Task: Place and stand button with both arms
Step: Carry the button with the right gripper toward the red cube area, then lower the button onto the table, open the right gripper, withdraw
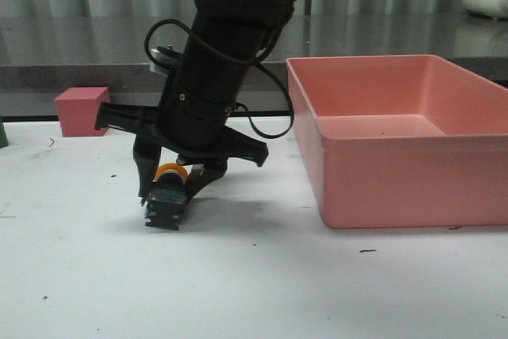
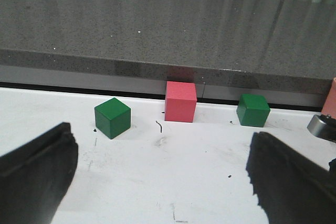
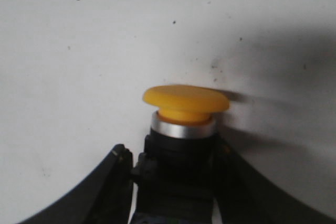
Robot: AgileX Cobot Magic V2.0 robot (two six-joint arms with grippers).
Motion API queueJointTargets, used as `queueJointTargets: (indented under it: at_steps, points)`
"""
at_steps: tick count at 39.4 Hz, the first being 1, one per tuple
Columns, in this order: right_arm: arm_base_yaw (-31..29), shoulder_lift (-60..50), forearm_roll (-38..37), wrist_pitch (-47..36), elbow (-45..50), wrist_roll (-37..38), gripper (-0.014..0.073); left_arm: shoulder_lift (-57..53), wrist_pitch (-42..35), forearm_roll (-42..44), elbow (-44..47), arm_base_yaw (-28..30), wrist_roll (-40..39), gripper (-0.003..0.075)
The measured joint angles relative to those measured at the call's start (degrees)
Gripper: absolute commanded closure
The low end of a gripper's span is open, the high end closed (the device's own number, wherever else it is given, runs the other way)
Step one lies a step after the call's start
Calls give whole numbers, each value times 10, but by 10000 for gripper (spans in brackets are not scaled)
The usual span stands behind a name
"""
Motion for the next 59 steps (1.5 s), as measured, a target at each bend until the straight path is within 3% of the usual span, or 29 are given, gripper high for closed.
queueJointTargets:
  at_steps: [12,15,22,26,36,47,59]
  points:
    - [0,0,-1,0,-1,6,55,0,0,0,0,0,0,104]
    - [0,0,-1,1,-3,8,18,0,0,0,0,0,0,104]
    - [0,-5,-1,25,-15,8,26,0,0,0,0,0,0,104]
    - [0,-28,-2,28,-18,8,110,0,0,0,0,0,0,104]
    - [-4,-105,-4,48,-20,-53,650,0,0,0,0,0,0,104]
    - [-47,-167,-9,118,-18,-99,654,0,0,0,0,0,0,104]
    - [-193,-307,-12,162,97,-219,654,0,0,0,0,0,0,104]
